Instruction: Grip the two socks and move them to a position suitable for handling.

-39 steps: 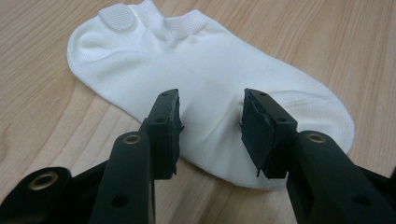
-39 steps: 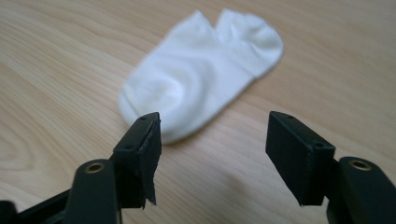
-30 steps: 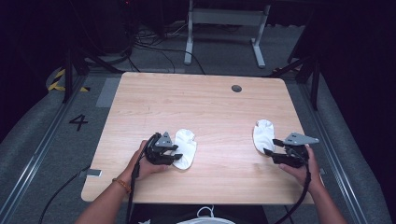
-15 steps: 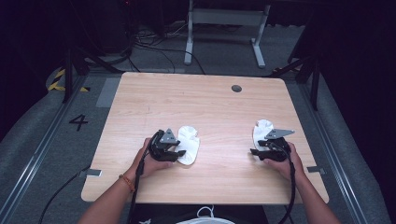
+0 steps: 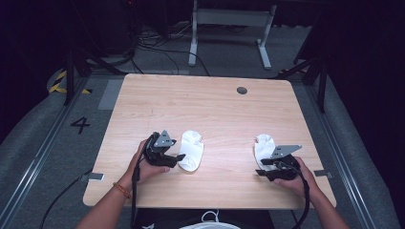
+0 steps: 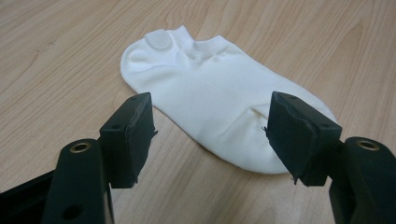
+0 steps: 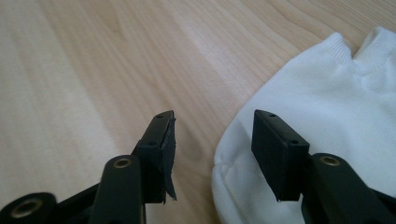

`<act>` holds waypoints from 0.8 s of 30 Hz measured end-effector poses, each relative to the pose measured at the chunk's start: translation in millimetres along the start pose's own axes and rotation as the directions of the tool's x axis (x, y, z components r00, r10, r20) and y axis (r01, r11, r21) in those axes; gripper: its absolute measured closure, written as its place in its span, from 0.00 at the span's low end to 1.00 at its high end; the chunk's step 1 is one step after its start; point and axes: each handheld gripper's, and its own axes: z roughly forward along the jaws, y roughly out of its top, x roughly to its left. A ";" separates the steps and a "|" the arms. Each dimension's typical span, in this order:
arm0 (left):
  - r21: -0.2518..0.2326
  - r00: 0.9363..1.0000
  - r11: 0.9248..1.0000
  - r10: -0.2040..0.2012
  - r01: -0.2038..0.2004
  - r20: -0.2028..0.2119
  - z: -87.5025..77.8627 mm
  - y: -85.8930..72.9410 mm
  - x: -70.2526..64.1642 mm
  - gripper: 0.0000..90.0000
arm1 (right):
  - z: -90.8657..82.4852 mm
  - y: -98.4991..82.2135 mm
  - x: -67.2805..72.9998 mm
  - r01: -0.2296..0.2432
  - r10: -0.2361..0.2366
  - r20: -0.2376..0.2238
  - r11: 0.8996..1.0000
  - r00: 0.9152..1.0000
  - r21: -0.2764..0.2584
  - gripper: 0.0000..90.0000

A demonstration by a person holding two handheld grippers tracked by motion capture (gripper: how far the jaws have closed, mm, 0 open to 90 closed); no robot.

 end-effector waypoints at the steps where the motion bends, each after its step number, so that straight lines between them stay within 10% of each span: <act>1: -0.004 1.000 1.000 0.002 -0.002 0.000 -0.4 -0.3 -0.3 0.36 | -3.4 0.8 2.9 0.008 -0.008 0.000 1.000 1.000 -0.008 0.55; 14: 0.033 0.998 0.998 0.046 -0.047 0.030 5.8 1.6 -7.9 0.37 | 16.8 40.4 -8.5 -0.035 0.045 0.240 0.998 0.970 -0.046 0.55; 21: 0.051 0.998 0.997 0.052 -0.054 0.039 8.5 -0.7 -7.1 0.37 | 33.2 38.6 -27.4 -0.121 0.116 0.252 0.993 0.961 0.002 0.60; 24: 0.057 0.998 0.997 0.057 -0.059 0.040 8.5 -1.1 -7.6 0.37 | 34.9 38.6 -29.0 -0.122 0.118 0.210 0.993 0.971 0.005 0.77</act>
